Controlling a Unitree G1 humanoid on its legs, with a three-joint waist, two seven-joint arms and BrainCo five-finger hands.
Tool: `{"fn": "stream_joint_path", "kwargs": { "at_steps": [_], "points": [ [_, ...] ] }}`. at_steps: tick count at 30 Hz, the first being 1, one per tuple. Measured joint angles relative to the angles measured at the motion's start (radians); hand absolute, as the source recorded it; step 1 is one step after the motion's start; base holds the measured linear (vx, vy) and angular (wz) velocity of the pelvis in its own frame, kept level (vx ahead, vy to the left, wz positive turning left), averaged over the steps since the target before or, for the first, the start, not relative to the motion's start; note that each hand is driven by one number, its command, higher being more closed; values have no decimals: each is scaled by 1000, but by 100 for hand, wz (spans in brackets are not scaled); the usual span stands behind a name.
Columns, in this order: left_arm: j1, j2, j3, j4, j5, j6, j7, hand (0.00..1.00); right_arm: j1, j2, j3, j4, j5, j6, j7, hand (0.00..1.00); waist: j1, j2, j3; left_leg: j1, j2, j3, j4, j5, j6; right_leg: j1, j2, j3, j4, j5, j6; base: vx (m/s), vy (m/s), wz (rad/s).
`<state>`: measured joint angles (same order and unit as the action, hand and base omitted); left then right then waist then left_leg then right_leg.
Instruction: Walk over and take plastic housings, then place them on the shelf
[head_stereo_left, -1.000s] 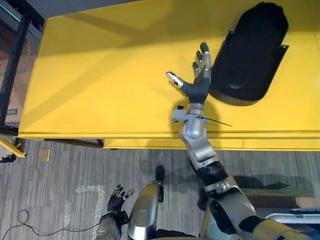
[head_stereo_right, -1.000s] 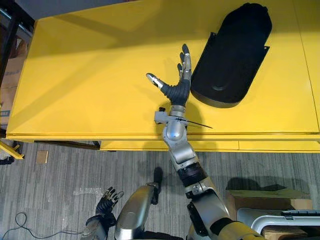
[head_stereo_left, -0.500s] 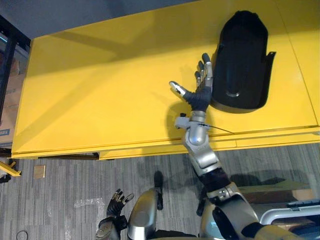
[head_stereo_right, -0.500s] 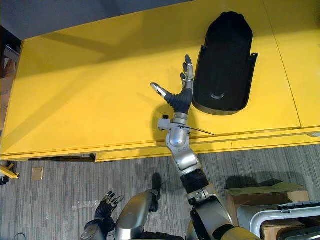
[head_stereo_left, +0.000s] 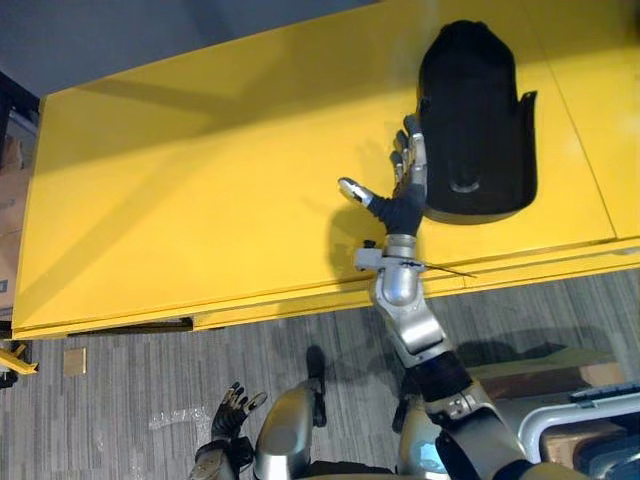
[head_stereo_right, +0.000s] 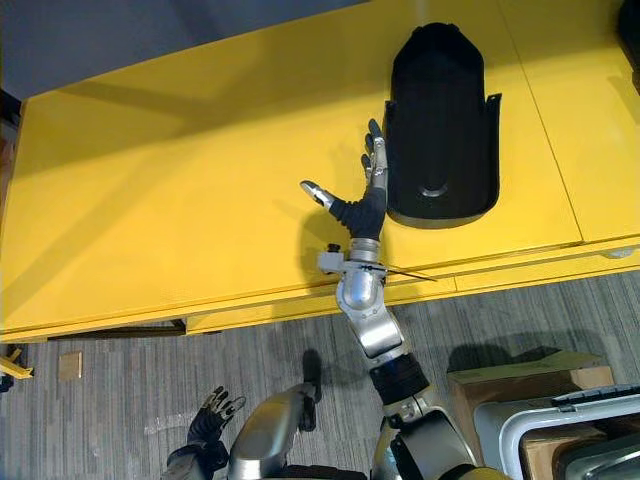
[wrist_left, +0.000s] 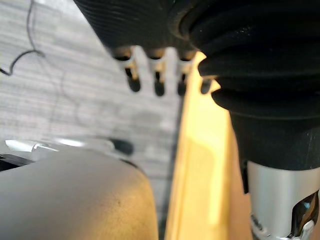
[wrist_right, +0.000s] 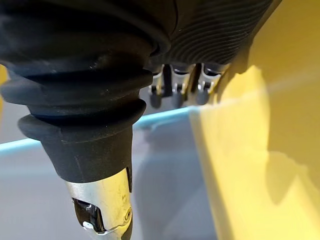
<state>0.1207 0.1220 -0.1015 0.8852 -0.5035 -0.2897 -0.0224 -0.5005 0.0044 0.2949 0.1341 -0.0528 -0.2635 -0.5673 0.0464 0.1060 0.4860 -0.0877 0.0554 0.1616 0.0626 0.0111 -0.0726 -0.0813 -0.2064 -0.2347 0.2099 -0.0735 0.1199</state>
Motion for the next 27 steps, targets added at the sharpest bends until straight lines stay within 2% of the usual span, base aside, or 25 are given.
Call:
{"fn": "stream_joint_path", "kwargs": {
  "at_steps": [17,23,25,27],
  "points": [
    [3,5,-3,-1,0,9,14,0,26,-37,-12,-46,1,7,0,0,-9,-6,-3,5,-1,11,-4,9,3,4,2,13,-19,24,2,-3,3,-2],
    [5,10,-11,-1,0,9,19,0,29,-43,-42,-46,2,25,1,0,-10,-10,-7,21,-6,9,-33,24,8,13,1,9,-27,28,4,0,0,0],
    [5,10,-11,-1,0,9,19,0,29,-44,-53,-46,10,24,10,0,-10,-10,-7,21,-7,8,-35,26,8,13,0,7,-28,28,5,0,0,0],
    [5,11,-11,-1,0,10,18,0,28,-55,-57,-46,34,7,83,0,-10,-11,-7,21,-7,8,-36,26,7,13,0,7,-29,28,5,0,0,0]
  ]
}}
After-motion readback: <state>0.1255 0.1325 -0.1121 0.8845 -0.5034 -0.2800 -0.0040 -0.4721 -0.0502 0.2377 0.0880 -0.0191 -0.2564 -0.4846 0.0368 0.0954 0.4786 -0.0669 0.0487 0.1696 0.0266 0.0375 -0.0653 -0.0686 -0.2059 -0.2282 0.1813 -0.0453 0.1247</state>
